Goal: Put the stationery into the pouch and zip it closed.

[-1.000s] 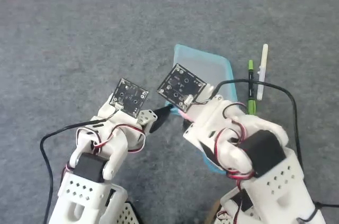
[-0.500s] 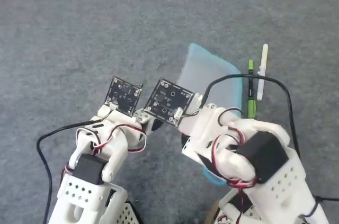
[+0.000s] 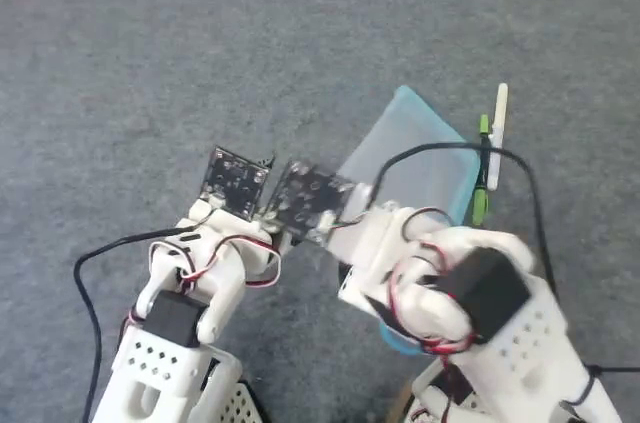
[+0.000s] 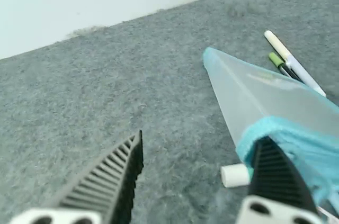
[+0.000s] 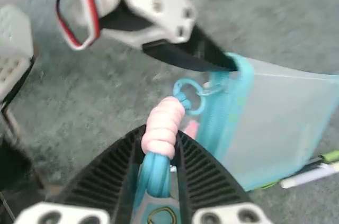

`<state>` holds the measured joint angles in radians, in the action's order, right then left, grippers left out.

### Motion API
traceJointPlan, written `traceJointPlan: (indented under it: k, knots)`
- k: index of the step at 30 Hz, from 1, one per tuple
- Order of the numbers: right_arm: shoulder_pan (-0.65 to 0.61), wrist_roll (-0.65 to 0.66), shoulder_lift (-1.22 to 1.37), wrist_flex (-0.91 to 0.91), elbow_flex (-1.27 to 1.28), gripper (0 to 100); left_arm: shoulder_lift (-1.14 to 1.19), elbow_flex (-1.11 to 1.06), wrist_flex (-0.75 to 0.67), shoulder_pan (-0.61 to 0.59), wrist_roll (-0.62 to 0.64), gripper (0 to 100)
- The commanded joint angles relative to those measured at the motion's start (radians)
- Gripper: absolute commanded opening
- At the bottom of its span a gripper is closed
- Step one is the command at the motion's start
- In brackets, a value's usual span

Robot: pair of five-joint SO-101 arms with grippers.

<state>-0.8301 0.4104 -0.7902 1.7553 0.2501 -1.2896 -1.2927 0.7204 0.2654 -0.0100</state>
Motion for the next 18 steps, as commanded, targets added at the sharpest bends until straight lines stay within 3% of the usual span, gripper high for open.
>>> traceJointPlan:
  k: [1, 6, 10, 18]
  knots:
    - [-0.061, 0.026, 0.007, -0.004, 0.002, 0.6, -0.009, -0.001, -0.014, 0.074, 0.017, 31]
    - [-0.157, 0.028, 0.004, 0.019, 0.002, 0.6, -0.009, -0.002, -0.017, 0.084, 0.021, 31]
    - [-0.16, 0.029, 0.001, 0.035, 0.002, 0.6, -0.011, -0.002, -0.017, 0.069, 0.026, 31]
    - [-0.016, 0.074, -0.133, 0.042, 0.041, 0.6, -0.011, -0.002, -0.051, -0.144, 0.072, 31]
